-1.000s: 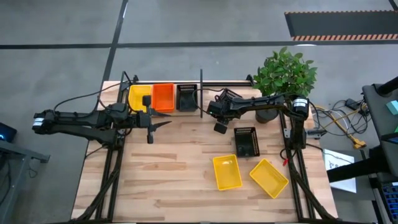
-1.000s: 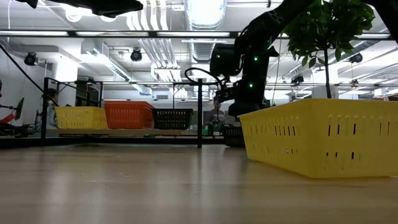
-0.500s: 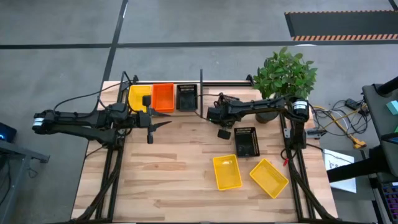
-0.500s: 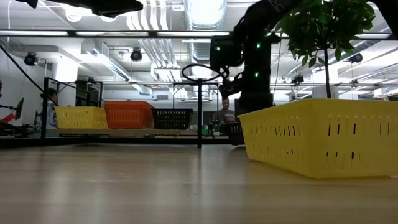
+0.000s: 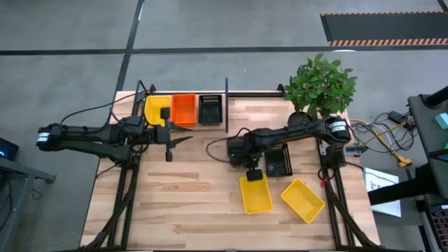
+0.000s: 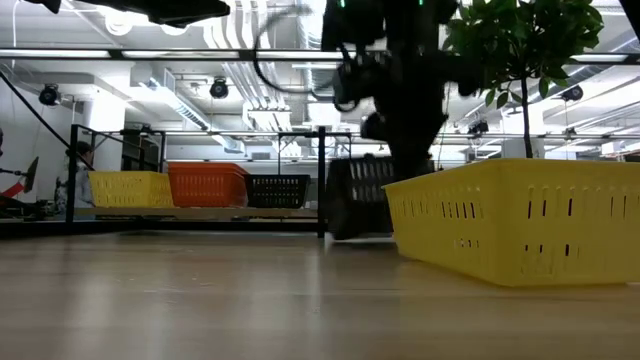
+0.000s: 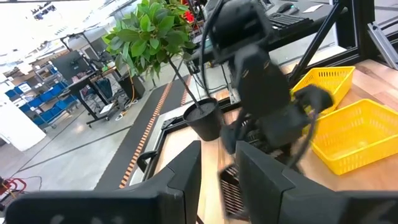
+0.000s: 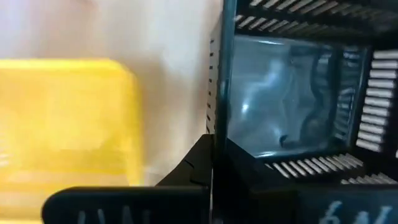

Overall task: Stack baskets on shelf by color
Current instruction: Stack the top black bin on the black bin on the shelf

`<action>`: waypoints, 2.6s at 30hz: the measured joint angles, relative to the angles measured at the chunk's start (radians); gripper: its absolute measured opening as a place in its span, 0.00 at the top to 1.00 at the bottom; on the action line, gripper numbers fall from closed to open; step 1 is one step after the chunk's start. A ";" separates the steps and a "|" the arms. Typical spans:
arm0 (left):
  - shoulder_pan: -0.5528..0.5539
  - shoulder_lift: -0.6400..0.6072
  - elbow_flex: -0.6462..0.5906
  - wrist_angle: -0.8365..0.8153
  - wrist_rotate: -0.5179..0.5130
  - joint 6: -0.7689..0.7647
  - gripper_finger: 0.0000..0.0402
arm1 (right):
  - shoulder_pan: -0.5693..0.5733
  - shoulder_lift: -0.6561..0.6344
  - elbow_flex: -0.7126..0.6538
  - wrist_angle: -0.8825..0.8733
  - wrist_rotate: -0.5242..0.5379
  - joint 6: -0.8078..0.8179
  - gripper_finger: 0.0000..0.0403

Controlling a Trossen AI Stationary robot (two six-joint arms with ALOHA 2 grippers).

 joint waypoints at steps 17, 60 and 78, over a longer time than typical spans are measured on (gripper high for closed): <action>0.000 -0.132 -0.081 0.060 0.000 0.045 0.79 | 0.064 0.000 0.269 0.144 0.135 -0.115 0.98; 0.000 -0.244 -0.148 0.109 -0.001 0.037 0.79 | -0.260 0.458 0.847 -0.117 0.263 -0.204 0.98; 0.000 -0.243 -0.148 0.109 -0.001 0.036 0.79 | -0.257 0.448 0.848 -0.114 0.271 -0.147 0.76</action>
